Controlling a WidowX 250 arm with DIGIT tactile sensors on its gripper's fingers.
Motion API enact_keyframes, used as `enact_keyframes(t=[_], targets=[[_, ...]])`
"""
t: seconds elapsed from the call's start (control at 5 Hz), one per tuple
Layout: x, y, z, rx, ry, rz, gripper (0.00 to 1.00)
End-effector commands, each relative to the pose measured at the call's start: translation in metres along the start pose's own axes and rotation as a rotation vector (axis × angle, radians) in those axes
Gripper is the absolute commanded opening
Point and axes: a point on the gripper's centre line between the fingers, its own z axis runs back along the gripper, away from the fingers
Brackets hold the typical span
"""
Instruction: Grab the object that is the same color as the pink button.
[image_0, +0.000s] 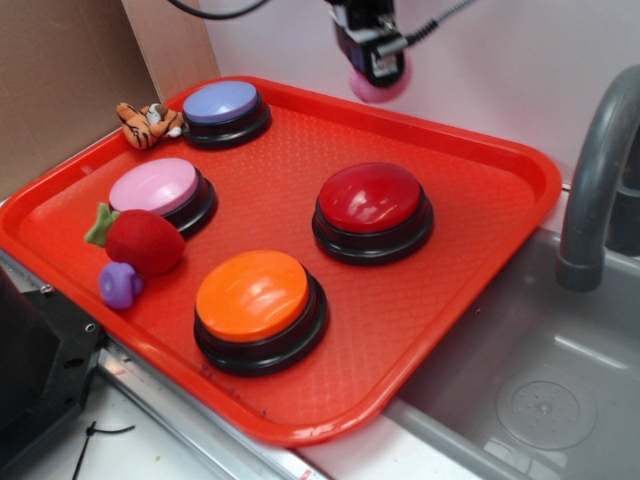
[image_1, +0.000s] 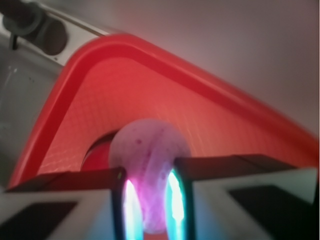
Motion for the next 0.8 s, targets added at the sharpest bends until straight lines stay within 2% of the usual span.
enact_keyframes(t=[0.0,0.2,0.6], targets=[[-0.049,0.020,0.072,0.123,-0.041,0.479,0.00],[-0.066,0.023,0.078,0.145,-0.036,0.532,0.00],[-0.070,0.023,0.070,0.142,0.012,0.507,0.00]])
